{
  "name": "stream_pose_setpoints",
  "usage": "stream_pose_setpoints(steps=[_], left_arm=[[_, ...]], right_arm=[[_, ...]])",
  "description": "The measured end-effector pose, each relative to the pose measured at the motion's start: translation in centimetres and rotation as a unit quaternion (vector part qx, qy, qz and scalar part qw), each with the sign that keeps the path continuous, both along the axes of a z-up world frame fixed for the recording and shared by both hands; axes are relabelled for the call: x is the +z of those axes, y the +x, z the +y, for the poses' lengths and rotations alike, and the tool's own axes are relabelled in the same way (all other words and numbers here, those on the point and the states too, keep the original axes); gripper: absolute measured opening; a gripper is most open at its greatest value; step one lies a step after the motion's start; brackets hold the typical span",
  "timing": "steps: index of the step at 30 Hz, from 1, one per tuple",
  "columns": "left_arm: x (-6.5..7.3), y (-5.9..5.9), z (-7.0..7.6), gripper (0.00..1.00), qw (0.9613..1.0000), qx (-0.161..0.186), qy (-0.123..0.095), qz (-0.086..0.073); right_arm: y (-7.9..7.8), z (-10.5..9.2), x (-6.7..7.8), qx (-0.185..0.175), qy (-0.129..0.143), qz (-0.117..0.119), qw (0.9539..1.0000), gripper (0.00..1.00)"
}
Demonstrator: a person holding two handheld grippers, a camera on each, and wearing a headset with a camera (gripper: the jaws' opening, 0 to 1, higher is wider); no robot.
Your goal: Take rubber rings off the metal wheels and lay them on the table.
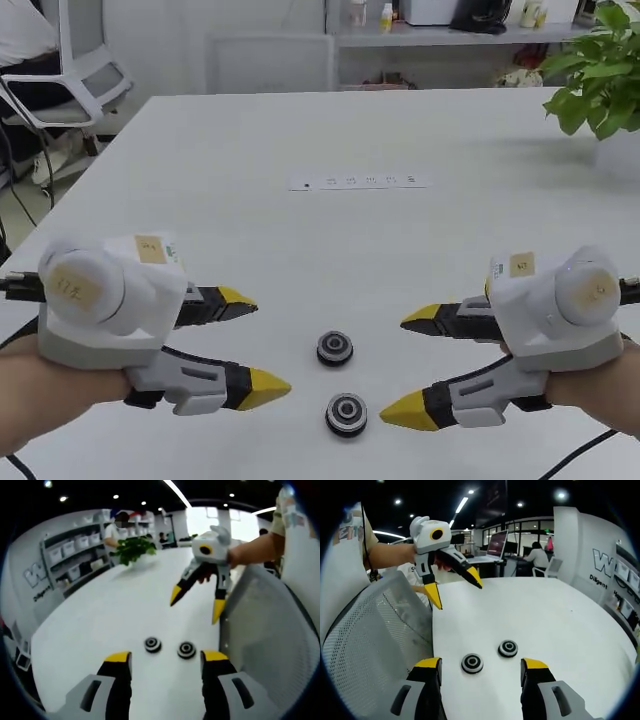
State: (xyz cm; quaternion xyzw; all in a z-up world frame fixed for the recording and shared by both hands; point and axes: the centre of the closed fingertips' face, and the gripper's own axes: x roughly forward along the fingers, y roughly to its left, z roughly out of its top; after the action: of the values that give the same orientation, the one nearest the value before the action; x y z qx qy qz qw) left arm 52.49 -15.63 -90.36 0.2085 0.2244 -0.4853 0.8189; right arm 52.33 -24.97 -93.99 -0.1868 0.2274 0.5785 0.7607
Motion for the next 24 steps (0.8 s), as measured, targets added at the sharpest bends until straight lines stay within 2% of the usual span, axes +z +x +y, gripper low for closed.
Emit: stream_pose_setpoints(steps=[11,24], left_arm=[[-1.1,0.2,-1.0,0.56,0.9998,-0.017,0.008,0.007],[-2.4,0.2,-2.0,0.54,0.9991,-0.032,0.008,0.027]], right_arm=[[-0.3,0.6,-1.1,0.028,-0.015,-0.002,0.9995,0.58],[-0.4,0.9,-2.1,0.04,-0.011,0.017,0.999,0.54]])
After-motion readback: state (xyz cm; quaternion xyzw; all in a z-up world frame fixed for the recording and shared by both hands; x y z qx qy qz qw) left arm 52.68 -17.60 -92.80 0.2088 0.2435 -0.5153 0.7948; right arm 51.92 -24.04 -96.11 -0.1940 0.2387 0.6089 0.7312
